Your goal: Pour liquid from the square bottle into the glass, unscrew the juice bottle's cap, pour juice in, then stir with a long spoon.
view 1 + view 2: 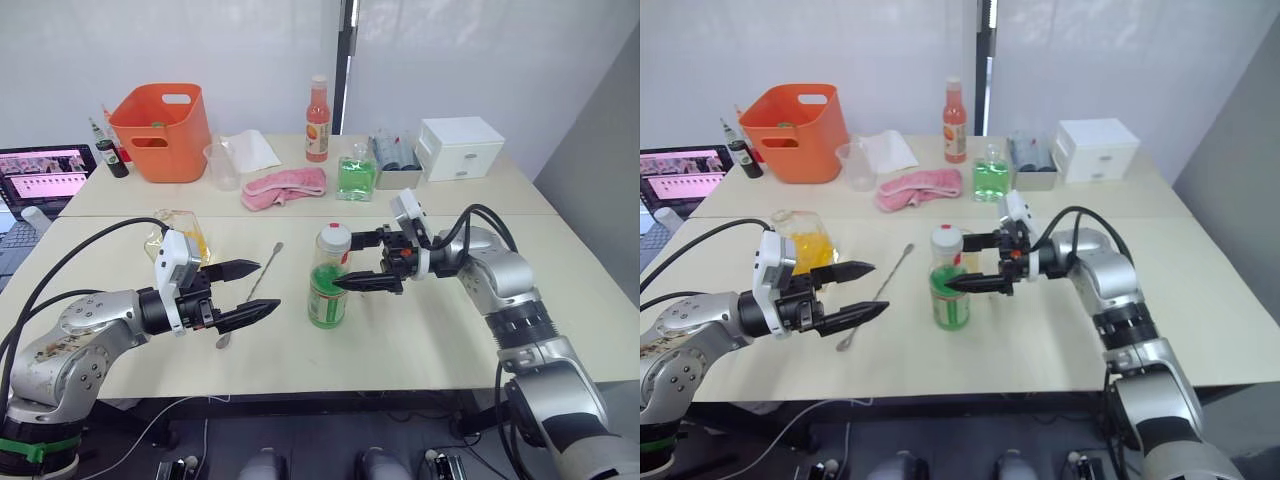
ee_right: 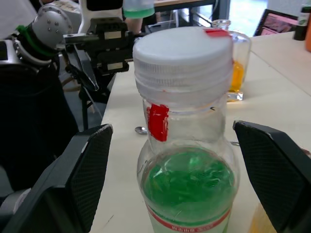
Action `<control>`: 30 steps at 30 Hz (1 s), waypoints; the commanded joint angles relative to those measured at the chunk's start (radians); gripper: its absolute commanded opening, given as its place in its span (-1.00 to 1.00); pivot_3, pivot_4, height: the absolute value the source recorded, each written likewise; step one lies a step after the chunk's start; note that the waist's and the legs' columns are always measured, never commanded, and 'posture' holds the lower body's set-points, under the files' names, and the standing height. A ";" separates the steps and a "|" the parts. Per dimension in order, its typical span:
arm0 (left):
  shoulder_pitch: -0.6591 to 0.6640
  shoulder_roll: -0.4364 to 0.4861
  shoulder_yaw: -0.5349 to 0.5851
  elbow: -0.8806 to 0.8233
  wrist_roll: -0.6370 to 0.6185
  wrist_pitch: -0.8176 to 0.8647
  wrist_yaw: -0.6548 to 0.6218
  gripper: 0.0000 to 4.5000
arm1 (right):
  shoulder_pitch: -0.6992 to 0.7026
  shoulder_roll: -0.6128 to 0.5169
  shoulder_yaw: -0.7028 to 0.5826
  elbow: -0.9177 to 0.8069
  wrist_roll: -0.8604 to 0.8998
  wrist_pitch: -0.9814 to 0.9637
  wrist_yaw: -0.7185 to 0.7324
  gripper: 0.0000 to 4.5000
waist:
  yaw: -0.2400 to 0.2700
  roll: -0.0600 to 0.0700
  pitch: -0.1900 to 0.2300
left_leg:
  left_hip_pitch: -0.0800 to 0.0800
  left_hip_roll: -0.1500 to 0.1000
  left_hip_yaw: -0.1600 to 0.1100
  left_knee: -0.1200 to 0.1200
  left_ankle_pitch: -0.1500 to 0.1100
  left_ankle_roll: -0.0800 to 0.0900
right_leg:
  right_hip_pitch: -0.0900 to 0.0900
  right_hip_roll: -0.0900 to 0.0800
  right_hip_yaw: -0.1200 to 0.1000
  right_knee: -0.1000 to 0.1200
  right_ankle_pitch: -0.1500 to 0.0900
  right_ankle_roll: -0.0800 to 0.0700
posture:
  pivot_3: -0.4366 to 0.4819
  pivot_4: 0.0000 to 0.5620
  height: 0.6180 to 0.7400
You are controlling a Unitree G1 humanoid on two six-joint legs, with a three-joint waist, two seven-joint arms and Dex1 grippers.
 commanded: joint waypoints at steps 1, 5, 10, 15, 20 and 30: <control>0.018 0.017 0.042 -0.049 -0.025 0.008 0.008 1.00 | -0.048 0.032 -0.024 0.060 -0.017 -0.061 0.040 0.87 | 0.003 0.000 0.000 | 0.000 0.000 0.000 0.000 0.000 0.000 | 0.000 0.000 0.000 0.000 0.000 0.000 | -0.05 -0.47 0.59; 0.032 0.021 0.056 -0.065 -0.031 0.017 0.017 1.00 | -0.058 0.051 -0.041 0.070 -0.015 -0.060 0.057 0.36 | 0.004 0.000 0.000 | 0.000 0.000 0.000 0.000 0.000 0.000 | 0.000 -0.001 0.000 0.000 0.000 0.000 | -0.05 -0.47 0.59; 0.036 0.026 0.057 -0.069 -0.035 0.022 0.020 1.00 | -0.059 0.050 -0.060 0.062 -0.008 -0.043 0.068 -0.34 | 0.002 0.000 0.000 | 0.000 0.000 0.000 0.000 0.000 0.000 | 0.000 -0.001 0.000 0.000 0.000 0.000 | -0.05 -0.47 0.59; 0.037 0.026 0.048 -0.065 -0.028 0.016 0.017 1.00 | -0.007 0.037 -0.091 -0.060 0.016 0.015 0.010 -0.39 | 0.003 0.000 0.000 | 0.000 0.000 0.000 0.000 0.000 0.000 | -0.001 -0.001 0.000 0.001 0.000 0.000 | -0.05 -0.47 0.59; 0.031 0.018 0.033 -0.050 -0.004 -0.005 0.012 1.00 | 0.123 0.020 -0.165 -0.397 0.044 0.174 -0.252 -0.39 | 0.007 0.000 0.000 | -0.001 0.000 -0.001 0.000 0.000 0.000 | -0.001 -0.001 -0.001 0.001 0.000 0.000 | -0.05 -0.47 0.59; 0.014 0.005 0.007 -0.007 0.027 -0.034 -0.013 1.00 | 0.365 0.172 -0.143 -1.053 -0.056 0.549 -0.998 -0.39 | 0.003 0.000 0.000 | -0.001 0.000 -0.004 0.000 0.000 -0.001 | -0.002 -0.001 -0.001 0.001 0.000 -0.001 | -0.05 -0.47 0.59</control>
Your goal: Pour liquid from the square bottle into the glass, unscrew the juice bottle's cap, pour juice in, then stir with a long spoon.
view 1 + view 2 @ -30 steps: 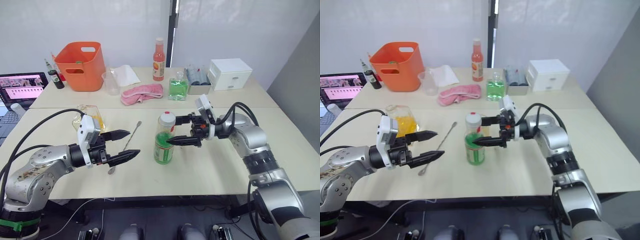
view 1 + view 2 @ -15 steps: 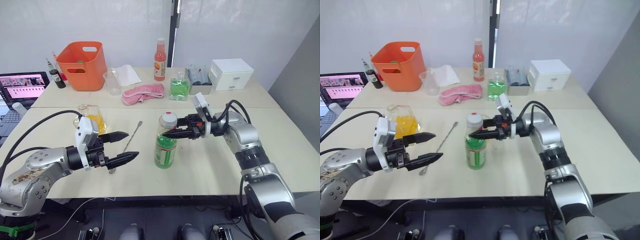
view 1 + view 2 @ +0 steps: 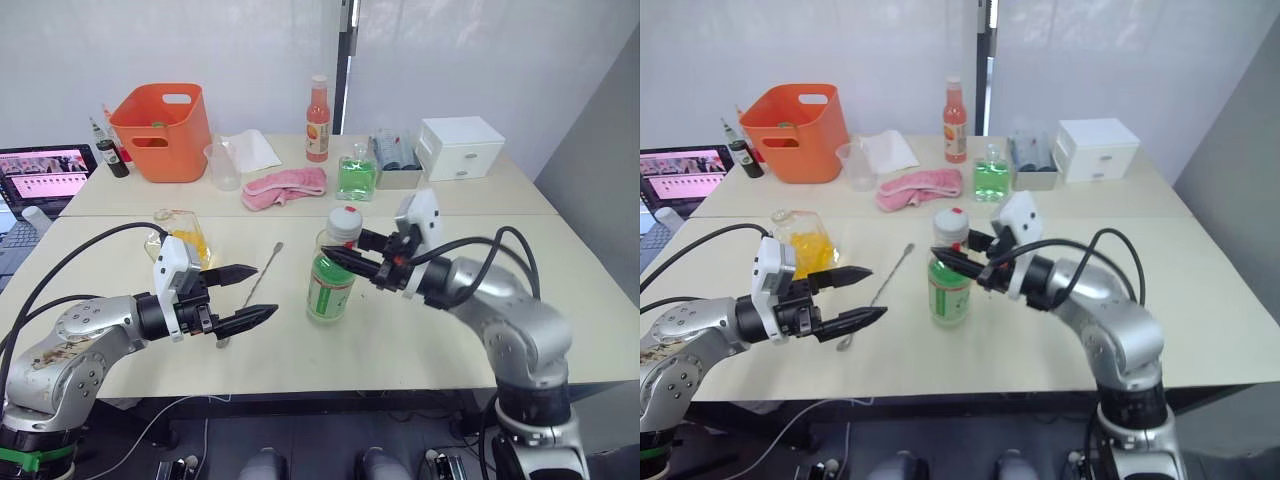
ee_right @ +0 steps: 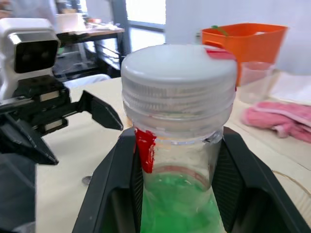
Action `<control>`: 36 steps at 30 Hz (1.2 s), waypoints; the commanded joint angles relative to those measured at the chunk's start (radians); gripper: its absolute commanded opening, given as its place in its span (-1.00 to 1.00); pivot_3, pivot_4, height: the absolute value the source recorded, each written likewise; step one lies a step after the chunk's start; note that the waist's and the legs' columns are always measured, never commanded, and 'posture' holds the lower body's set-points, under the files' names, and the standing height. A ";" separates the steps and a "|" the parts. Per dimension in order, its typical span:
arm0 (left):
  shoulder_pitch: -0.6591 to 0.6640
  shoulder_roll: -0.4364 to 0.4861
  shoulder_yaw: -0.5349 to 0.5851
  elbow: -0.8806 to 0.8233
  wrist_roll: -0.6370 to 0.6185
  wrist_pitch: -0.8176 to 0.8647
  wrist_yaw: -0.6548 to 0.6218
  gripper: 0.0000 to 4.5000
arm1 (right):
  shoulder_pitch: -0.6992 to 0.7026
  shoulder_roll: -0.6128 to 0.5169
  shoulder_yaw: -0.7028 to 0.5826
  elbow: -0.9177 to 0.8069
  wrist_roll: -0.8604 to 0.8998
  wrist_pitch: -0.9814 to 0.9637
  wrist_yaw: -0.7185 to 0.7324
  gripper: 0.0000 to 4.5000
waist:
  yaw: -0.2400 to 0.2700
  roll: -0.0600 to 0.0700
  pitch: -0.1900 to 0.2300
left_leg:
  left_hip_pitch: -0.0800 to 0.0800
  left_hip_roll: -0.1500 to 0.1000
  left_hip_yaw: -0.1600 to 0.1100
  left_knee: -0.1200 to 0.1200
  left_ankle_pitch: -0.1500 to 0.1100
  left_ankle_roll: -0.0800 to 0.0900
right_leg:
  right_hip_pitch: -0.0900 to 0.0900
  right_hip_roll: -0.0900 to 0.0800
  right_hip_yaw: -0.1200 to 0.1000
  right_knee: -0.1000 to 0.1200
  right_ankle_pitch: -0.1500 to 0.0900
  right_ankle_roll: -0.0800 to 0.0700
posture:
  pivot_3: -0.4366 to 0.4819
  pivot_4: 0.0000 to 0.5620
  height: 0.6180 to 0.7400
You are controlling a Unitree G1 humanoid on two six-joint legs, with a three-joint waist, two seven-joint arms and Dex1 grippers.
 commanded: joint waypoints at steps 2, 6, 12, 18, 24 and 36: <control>-0.032 0.000 -0.003 0.005 -0.001 -0.012 -0.011 1.00 | 0.038 0.049 0.044 -0.150 -0.086 0.053 -0.216 -0.39 | 0.000 0.000 0.000 | 0.000 0.000 0.000 0.000 0.000 0.000 | 0.000 0.000 0.000 0.000 0.000 0.000 | -0.05 -0.47 0.59; -0.043 0.002 -0.010 0.010 -0.003 -0.007 -0.021 1.00 | 0.103 0.048 0.095 -0.151 -0.160 0.037 -0.296 -0.39 | 0.005 0.000 0.000 | 0.000 -0.001 0.003 0.001 0.000 0.000 | 0.001 0.000 -0.001 -0.001 0.000 0.000 | -0.05 -0.47 0.59; -0.046 0.005 -0.013 0.012 -0.002 -0.002 -0.032 1.00 | 0.190 0.050 0.141 -0.128 -0.190 -0.020 -0.319 -0.40 | 0.001 -0.001 0.000 | 0.001 0.000 0.004 0.001 0.000 0.000 | 0.002 0.001 -0.001 -0.001 0.000 0.000 | -0.05 -0.47 0.59; -0.046 0.006 -0.010 0.011 -0.003 -0.001 -0.032 1.00 | 0.226 0.080 0.116 -0.103 -0.143 -0.064 -0.296 0.36 | 0.001 -0.001 -0.001 | 0.002 0.000 0.003 0.001 0.000 0.000 | 0.003 0.001 -0.001 -0.001 0.000 0.000 | -0.05 -0.47 0.59; -0.049 -0.001 -0.007 0.009 -0.005 0.002 -0.017 1.00 | 0.148 -0.010 -0.047 0.038 0.018 -0.121 -0.067 0.99 | 0.000 -0.001 -0.001 | 0.001 0.000 0.003 0.001 0.000 0.000 | 0.002 0.001 -0.001 -0.001 0.000 0.000 | -0.05 -0.47 0.59; -0.033 -0.005 0.005 -0.024 -0.028 0.020 0.003 1.00 | -0.171 -0.237 0.055 0.610 0.090 -0.336 0.714 0.99 | -0.006 -0.001 0.000 | 0.001 0.001 0.004 -0.001 0.000 0.000 | 0.002 0.002 0.000 -0.002 0.000 0.000 | -0.05 -0.47 0.59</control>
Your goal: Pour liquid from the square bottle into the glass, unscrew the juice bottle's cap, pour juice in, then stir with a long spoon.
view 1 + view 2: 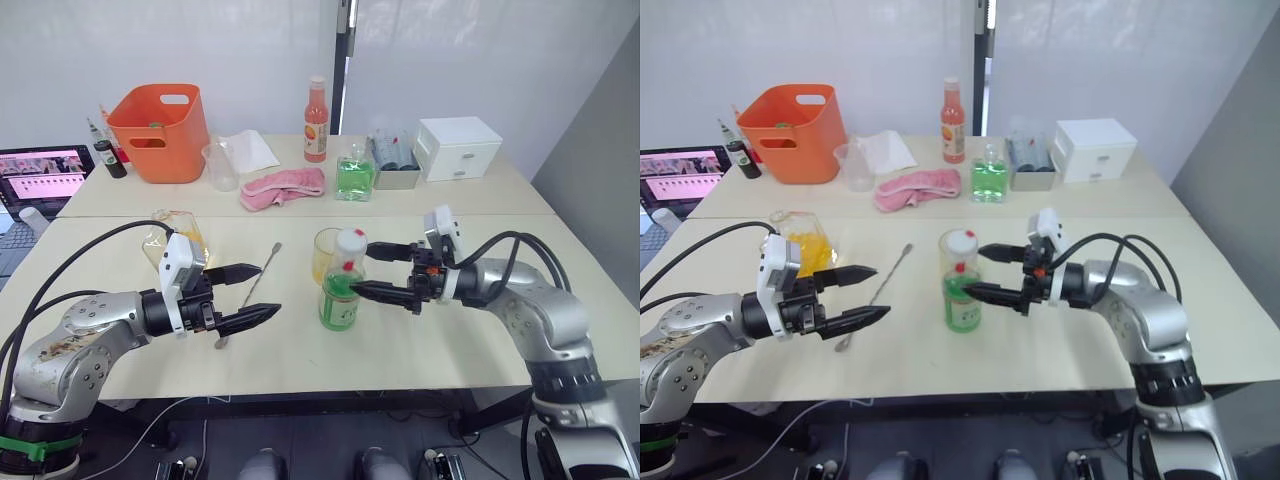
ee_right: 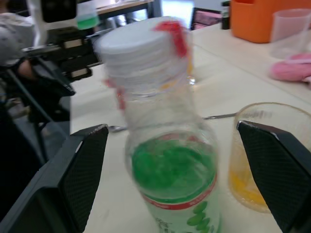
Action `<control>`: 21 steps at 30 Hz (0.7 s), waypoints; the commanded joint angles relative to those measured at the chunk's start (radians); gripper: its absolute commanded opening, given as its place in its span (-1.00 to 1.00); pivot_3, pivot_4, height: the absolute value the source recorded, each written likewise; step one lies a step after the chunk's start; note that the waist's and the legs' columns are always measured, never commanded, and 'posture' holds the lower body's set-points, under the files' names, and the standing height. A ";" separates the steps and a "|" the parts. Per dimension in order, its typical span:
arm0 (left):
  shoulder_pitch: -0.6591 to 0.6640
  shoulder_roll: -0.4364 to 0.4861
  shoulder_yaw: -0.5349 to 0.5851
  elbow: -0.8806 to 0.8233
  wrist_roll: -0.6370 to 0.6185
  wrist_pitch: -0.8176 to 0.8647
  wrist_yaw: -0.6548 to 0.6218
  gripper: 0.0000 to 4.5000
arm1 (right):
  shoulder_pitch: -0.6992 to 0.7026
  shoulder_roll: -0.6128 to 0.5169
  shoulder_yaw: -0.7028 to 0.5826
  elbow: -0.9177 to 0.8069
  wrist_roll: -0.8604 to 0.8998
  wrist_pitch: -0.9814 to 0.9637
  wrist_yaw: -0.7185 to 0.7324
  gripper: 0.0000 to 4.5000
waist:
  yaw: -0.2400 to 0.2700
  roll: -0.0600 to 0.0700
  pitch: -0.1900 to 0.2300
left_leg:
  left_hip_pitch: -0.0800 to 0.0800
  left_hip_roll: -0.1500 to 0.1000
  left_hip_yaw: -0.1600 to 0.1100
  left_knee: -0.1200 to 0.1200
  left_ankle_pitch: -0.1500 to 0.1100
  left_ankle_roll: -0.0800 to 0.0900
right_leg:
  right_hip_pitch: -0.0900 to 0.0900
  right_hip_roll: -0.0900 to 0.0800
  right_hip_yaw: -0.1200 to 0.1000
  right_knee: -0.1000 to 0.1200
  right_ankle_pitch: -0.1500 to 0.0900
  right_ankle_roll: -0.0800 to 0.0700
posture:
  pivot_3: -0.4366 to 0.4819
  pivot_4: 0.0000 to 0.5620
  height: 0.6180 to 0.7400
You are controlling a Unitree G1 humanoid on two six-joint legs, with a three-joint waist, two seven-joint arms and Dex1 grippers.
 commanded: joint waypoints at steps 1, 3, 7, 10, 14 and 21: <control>0.004 -0.003 0.028 -0.049 -0.024 0.003 0.021 1.00 | -0.092 0.018 0.027 0.116 -0.025 -0.085 0.107 0.99 | 0.002 0.000 0.000 | 0.000 0.000 0.000 0.000 0.000 0.000 | 0.000 0.000 0.000 0.000 0.000 0.000 | -0.05 -0.47 0.59; 0.011 -0.003 0.033 -0.059 -0.028 0.007 0.030 1.00 | -0.130 0.035 0.037 0.184 -0.045 -0.118 0.135 0.99 | 0.004 0.000 0.000 | 0.000 0.000 0.000 0.000 0.000 0.000 | 0.000 -0.001 0.000 0.000 0.000 0.000 | -0.05 -0.47 0.59; 0.025 0.002 0.040 -0.071 -0.033 0.008 0.039 1.00 | -0.174 0.065 0.046 0.267 -0.065 -0.159 0.173 0.99 | 0.011 0.000 0.000 | -0.001 -0.001 0.000 0.000 0.000 0.000 | 0.000 -0.002 0.000 0.000 0.000 0.000 | -0.05 -0.47 0.59; 0.027 0.006 0.046 -0.073 -0.036 0.012 0.043 1.00 | -0.194 0.082 0.047 0.306 -0.080 -0.179 0.194 0.99 | 0.012 0.000 0.000 | -0.001 -0.001 0.000 0.001 0.000 0.000 | 0.000 -0.002 0.000 0.000 0.000 0.000 | -0.05 -0.47 0.59; 0.025 0.010 0.051 -0.074 -0.037 0.015 0.045 1.00 | -0.206 0.094 0.036 0.336 -0.083 -0.187 0.214 0.48 | 0.008 0.000 0.000 | -0.001 -0.001 0.000 0.001 0.000 0.000 | 0.000 -0.002 0.000 0.001 0.000 0.000 | -0.05 -0.47 0.59; 0.027 0.013 0.053 -0.075 -0.038 0.017 0.047 1.00 | -0.198 0.098 0.018 0.321 -0.074 -0.175 0.225 -0.41 | 0.007 0.000 0.000 | 0.000 -0.001 0.000 0.000 0.000 0.000 | 0.000 -0.001 0.000 0.001 0.000 0.000 | -0.05 -0.47 0.59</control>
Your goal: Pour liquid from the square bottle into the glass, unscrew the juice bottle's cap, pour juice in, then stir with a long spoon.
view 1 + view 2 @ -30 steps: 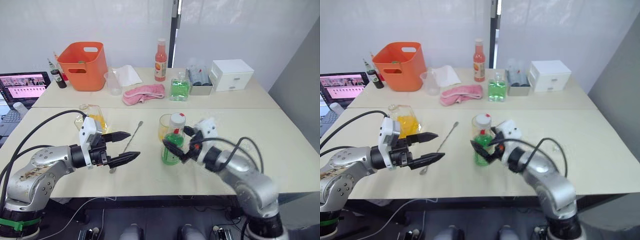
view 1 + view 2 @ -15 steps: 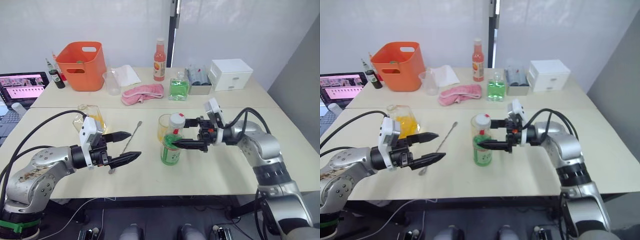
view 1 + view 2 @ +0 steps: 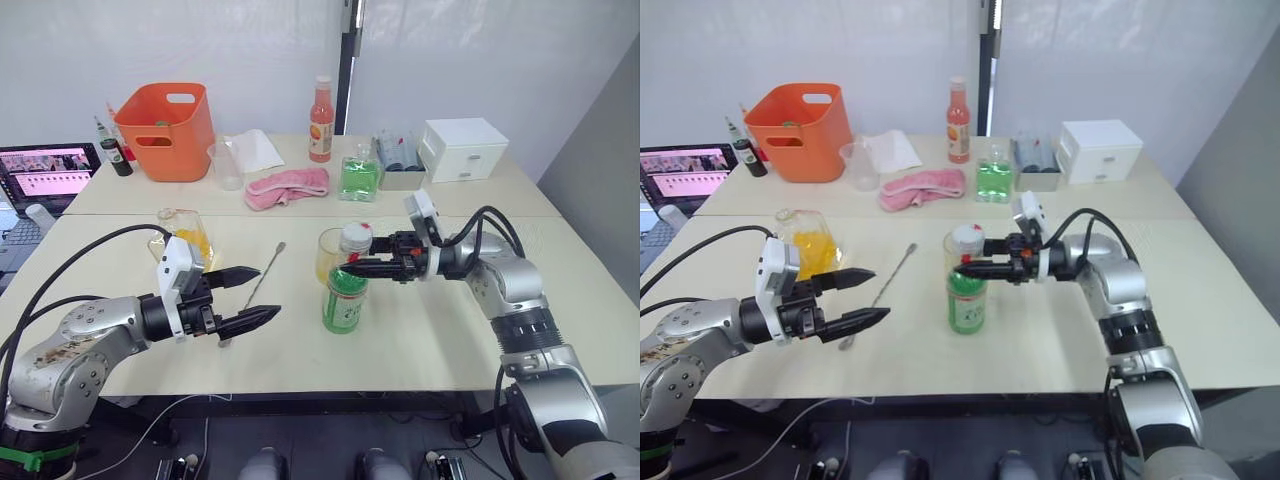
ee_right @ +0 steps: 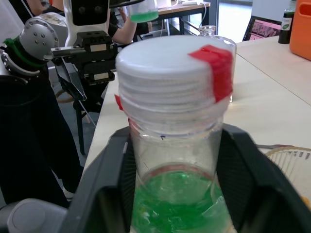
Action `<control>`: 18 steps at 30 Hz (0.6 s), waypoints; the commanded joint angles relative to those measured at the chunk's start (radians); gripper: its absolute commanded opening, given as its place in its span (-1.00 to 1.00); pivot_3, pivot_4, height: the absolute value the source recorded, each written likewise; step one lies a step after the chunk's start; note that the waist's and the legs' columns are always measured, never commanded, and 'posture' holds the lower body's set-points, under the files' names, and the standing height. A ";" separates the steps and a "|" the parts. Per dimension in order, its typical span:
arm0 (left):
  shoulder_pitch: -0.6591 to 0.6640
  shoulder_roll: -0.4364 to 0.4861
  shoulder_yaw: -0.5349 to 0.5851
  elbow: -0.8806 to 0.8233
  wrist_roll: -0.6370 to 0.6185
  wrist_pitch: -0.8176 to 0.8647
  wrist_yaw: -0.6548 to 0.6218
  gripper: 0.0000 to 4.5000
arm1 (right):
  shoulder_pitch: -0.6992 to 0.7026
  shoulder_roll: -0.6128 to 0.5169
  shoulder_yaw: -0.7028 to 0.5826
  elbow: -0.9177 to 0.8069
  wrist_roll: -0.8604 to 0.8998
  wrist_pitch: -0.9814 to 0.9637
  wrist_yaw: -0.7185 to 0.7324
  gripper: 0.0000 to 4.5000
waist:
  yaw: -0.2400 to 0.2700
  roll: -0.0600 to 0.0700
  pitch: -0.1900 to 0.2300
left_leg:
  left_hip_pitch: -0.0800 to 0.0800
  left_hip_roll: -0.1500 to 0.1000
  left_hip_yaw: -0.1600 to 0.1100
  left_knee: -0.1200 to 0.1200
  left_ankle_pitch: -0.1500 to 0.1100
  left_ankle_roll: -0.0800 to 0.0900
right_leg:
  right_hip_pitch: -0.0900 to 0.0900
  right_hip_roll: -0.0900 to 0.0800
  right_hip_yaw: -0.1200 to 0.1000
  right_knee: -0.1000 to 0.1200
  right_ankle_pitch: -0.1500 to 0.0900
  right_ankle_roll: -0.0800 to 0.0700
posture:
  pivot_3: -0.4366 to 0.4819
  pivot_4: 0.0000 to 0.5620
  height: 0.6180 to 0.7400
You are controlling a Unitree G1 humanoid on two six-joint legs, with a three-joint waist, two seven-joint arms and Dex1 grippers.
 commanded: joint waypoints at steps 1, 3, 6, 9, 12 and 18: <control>-0.006 0.012 0.033 -0.036 -0.017 -0.005 0.004 1.00 | 0.003 0.006 -0.022 -0.035 0.026 0.007 0.015 -0.42 | 0.000 0.000 0.000 | 0.000 0.000 0.000 0.000 0.000 0.000 | 0.000 0.000 0.000 0.000 0.000 0.000 | -0.05 -0.47 0.59; -0.009 0.012 0.033 -0.035 -0.017 -0.005 0.004 1.00 | 0.015 0.004 -0.027 -0.066 0.023 0.005 -0.006 -0.42 | 0.000 0.000 0.000 | 0.000 0.000 0.000 0.000 0.000 0.000 | 0.000 0.000 0.000 0.000 0.000 0.000 | -0.05 -0.47 0.59; -0.014 0.011 0.030 -0.034 -0.015 -0.008 0.005 1.00 | 0.052 -0.002 -0.047 -0.175 0.016 0.033 -0.105 -0.42 | 0.000 0.000 0.000 | 0.000 0.000 0.000 0.000 0.000 0.000 | 0.000 0.000 0.000 0.000 0.000 0.000 | -0.05 -0.47 0.59; -0.008 0.010 0.032 -0.038 -0.014 -0.012 0.007 1.00 | 0.124 -0.009 -0.075 -0.360 0.016 0.123 -0.269 -0.42 | 0.001 0.000 0.000 | 0.000 0.000 -0.001 0.000 0.000 0.000 | 0.000 0.000 0.000 0.000 0.000 0.000 | -0.05 -0.47 0.59; 0.001 0.006 0.032 -0.040 -0.010 -0.018 0.007 1.00 | 0.217 0.006 -0.124 -0.614 0.047 0.270 -0.487 -0.43 | 0.005 0.000 0.000 | -0.001 0.000 -0.003 0.000 0.000 0.000 | -0.001 -0.001 0.000 0.001 0.000 0.000 | -0.05 -0.47 0.59; -0.010 0.004 0.020 -0.024 -0.001 -0.027 -0.003 1.00 | 0.328 0.117 -0.151 -1.001 0.011 0.579 -0.943 -0.43 | 0.005 0.000 0.000 | -0.001 0.000 -0.006 0.000 0.000 0.000 | -0.001 -0.001 0.000 0.001 0.000 0.000 | -0.05 -0.47 0.59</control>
